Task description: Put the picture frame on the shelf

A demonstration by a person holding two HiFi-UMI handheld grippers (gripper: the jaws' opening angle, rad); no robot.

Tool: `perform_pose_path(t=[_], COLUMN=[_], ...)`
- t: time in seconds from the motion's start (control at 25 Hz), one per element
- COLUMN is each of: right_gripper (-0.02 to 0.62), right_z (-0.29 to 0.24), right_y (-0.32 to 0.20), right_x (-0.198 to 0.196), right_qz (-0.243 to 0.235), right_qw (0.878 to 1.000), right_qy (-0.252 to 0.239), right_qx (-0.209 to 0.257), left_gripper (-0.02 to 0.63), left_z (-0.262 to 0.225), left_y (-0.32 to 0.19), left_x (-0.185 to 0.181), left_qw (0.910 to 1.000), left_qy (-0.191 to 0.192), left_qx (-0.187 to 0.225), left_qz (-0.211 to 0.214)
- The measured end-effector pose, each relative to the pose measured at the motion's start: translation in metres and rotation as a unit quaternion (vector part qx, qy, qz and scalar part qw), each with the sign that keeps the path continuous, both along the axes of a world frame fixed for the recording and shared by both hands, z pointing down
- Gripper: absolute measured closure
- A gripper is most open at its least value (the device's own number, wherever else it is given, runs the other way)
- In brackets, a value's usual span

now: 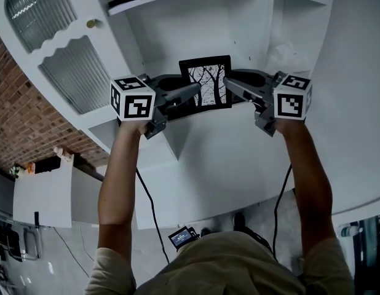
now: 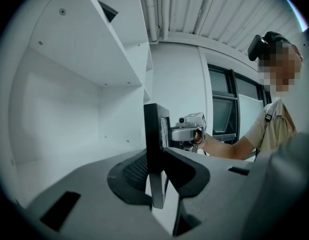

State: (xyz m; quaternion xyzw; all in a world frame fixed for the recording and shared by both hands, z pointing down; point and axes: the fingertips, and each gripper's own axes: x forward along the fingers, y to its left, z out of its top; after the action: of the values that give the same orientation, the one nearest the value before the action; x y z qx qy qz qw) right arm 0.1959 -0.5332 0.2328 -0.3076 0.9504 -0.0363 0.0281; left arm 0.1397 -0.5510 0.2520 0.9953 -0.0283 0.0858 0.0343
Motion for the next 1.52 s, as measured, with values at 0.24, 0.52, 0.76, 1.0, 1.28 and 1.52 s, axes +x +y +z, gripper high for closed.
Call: perform_pose_path(t=[0.24, 0.52, 0.76, 1.0, 1.28, 1.52], right_gripper=[0.529, 0.529, 0.529, 0.523, 0.523, 0.523], right_z=[-0.002, -0.003, 0.009, 0.021, 0.024, 0.024], right_y=[-0.052, -0.105, -0.143, -0.166, -0.181, -0.184], right_x=[0.012, 0.022, 0.028, 0.029, 0.027, 0.027], right_qz=[-0.027, -0.058, -0.068, -0.031, 0.015, 0.037], right_qw=[1.0, 0.998, 0.998, 0.999, 0.999, 0.999], right_qy=[-0.002, -0.003, -0.005, 0.029, 0.035, 0.027], right_qx=[0.001, 0.01, 0.007, 0.013, 0.006, 0.003], left_gripper=[0.525, 0.52, 0.52, 0.52, 0.52, 0.52], left_z=[-0.002, -0.004, 0.006, 0.017, 0.018, 0.018], left_y=[-0.049, -0.098, -0.128, -0.151, -0.163, -0.166], left_x=[0.01, 0.017, 0.023, 0.023, 0.021, 0.021], left_qw=[0.9989, 0.9938, 0.9878, 0.9864, 0.985, 0.9854], left_qy=[0.007, 0.007, 0.002, -0.01, -0.01, 0.008], left_qx=[0.002, 0.034, 0.044, 0.052, 0.057, 0.052], left_qz=[-0.046, -0.106, -0.149, -0.156, -0.163, -0.162])
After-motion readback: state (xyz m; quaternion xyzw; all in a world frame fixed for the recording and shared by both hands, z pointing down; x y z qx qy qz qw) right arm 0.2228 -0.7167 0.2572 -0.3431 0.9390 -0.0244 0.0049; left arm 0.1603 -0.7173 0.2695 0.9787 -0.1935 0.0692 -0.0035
